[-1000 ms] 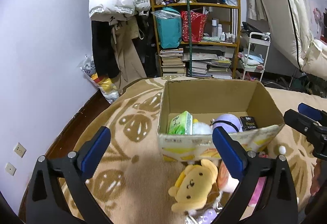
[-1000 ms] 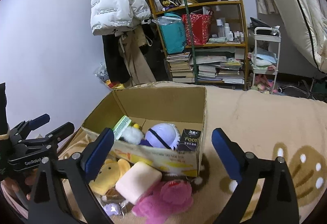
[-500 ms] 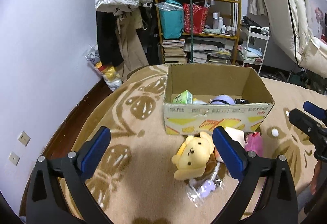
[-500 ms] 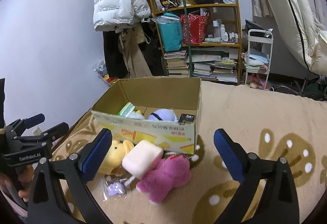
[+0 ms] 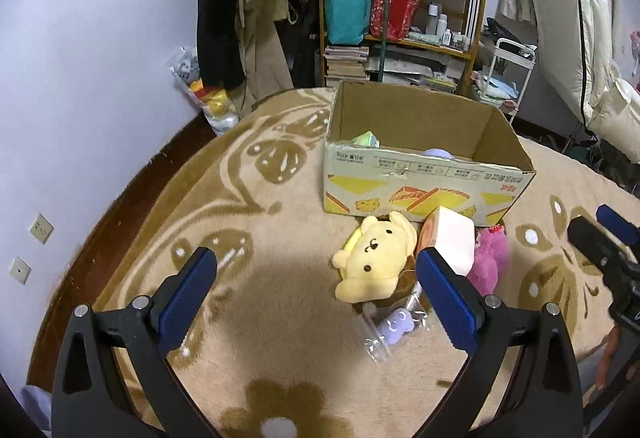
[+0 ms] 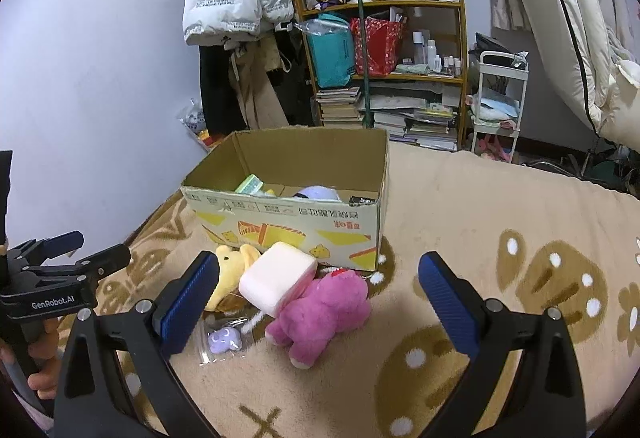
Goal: Organize soft objects
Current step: 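Move both open grippers back toward the remaining plushes beside the box, then lower the left gripper onto the clear bag while the right closes on the pink bear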
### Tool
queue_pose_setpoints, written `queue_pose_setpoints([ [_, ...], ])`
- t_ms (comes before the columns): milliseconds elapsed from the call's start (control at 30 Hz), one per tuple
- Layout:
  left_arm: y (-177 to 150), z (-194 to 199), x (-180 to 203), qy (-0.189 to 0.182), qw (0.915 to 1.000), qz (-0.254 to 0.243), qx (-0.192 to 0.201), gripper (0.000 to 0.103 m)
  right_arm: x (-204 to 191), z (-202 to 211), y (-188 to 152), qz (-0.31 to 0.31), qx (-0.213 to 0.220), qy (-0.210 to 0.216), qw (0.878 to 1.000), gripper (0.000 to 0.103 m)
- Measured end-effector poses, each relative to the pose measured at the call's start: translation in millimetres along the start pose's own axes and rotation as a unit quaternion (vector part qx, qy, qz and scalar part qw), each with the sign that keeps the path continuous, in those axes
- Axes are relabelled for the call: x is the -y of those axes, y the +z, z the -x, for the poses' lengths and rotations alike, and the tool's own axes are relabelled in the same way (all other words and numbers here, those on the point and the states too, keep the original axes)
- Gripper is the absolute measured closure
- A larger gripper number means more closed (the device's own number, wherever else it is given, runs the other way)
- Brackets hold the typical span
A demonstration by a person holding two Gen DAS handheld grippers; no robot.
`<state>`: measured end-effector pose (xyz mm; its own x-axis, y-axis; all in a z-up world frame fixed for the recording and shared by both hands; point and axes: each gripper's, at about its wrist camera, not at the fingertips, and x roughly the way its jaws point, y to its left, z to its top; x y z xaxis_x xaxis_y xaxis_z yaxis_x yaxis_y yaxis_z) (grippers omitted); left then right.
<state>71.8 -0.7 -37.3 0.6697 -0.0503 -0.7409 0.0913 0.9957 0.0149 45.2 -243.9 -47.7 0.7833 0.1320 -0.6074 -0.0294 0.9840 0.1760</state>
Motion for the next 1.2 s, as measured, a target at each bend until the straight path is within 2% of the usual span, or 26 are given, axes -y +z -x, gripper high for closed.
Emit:
queue_pose_setpoints([
  [400,-9.9,-44.1,16.1,-0.029,0.9969,0.031,-0.066,0.004,11.7,-30.9,-3.4,-0.014,-0.034,-0.019,0.999,0.0],
  [533,-17.2,-68.4,18.2,-0.06,0.9902,0.061,-0.11,0.004,15.5,-40.4,-3.4,-0.021,-0.046,-0.03,0.998,0.0],
  [867,-22.5,-96.8,21.1,-0.043,0.9869,0.074,-0.137,0.004,20.7,-64.2,-6.1,-0.037,-0.073,-0.034,0.996,0.0],
  [1200,-29.3,-111.5,28.4,-0.05,0.9831,0.065,-0.164,0.004,38.1,-93.6,-14.3,-0.066,-0.121,-0.046,0.989,0.0],
])
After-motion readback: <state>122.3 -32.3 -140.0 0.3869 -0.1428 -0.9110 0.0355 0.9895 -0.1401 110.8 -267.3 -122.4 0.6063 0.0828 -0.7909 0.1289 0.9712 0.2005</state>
